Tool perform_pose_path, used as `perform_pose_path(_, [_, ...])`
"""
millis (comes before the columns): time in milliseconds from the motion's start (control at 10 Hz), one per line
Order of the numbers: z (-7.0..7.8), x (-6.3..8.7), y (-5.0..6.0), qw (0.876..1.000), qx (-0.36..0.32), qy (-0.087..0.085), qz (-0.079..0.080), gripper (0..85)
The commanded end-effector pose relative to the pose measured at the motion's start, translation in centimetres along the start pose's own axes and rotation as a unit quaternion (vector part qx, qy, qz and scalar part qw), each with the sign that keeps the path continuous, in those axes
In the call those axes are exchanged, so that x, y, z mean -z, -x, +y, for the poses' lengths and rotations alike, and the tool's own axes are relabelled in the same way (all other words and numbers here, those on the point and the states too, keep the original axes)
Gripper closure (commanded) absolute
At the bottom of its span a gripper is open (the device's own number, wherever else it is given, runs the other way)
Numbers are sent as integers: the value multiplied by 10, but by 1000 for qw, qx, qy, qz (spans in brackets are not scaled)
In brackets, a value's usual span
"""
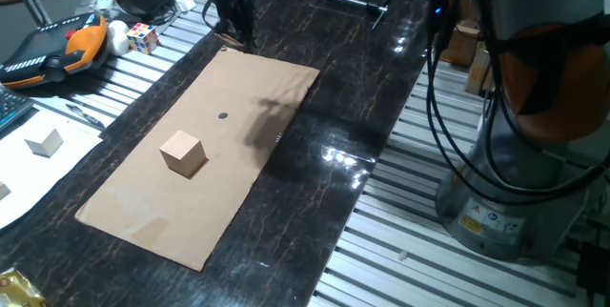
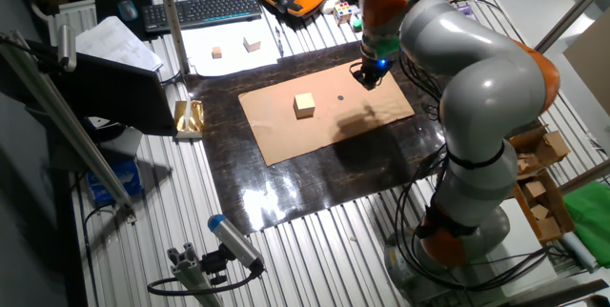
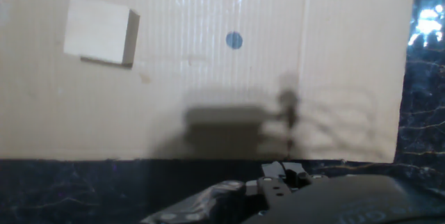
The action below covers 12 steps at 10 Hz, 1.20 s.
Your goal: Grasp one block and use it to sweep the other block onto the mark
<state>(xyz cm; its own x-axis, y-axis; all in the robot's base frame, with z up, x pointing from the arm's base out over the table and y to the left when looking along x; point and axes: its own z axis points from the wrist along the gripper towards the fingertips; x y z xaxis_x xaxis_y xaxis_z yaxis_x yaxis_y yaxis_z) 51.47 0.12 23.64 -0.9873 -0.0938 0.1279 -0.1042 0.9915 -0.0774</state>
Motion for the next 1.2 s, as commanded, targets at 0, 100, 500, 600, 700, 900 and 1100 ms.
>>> perform_pose_path(0, [0,-1,0,1000,-1,6,3,840])
perform_pose_path(100, [0,-1,0,1000,18,5,11,840])
perform_pose_path(500, [0,-1,0,999,13,17,25,830])
perform_pose_path(600, [0,-1,0,999,5,31,23,770])
perform_pose_path(700, [0,-1,0,999,-3,34,27,703])
perform_pose_path(900, [18,3,9,998,-33,40,29,530])
perform_pose_path(1100, [60,6,30,997,-56,50,16,347])
